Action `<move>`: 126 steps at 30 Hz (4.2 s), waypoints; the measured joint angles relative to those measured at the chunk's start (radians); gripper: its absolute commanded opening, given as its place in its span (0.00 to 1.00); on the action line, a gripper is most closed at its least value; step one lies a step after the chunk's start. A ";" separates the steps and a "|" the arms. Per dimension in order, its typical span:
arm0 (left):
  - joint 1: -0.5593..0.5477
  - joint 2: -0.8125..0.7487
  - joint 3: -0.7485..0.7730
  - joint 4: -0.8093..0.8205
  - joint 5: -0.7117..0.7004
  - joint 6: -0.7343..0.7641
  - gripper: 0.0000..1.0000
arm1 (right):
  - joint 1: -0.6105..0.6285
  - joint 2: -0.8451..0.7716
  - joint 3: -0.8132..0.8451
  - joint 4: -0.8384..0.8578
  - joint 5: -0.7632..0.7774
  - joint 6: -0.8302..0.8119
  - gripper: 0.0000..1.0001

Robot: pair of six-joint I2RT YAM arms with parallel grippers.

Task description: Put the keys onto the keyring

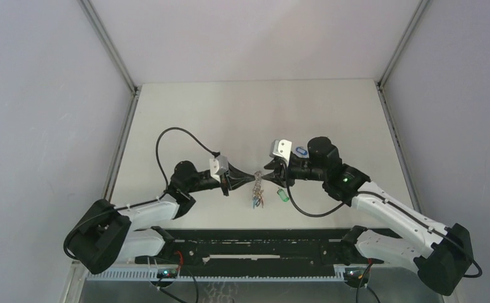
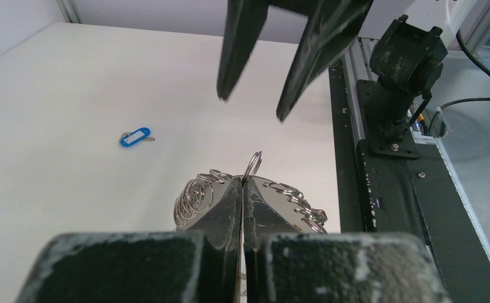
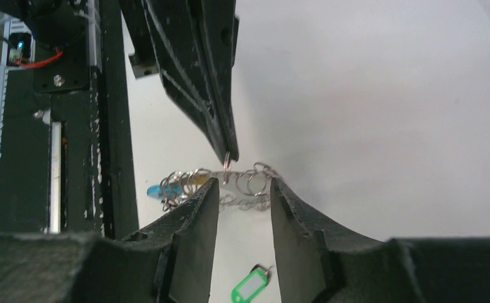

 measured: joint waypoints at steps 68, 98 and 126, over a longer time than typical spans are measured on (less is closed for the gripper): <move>-0.029 0.111 0.051 0.057 0.048 -0.051 0.33 | 0.065 0.284 0.325 -0.468 0.067 -0.085 0.00; -0.033 0.195 0.079 0.112 0.115 -0.097 0.00 | 0.071 0.288 0.325 -0.466 0.041 -0.089 0.00; -0.035 -0.060 0.241 -0.698 -0.092 0.312 0.00 | 0.009 -0.152 -0.092 0.003 0.174 0.072 0.97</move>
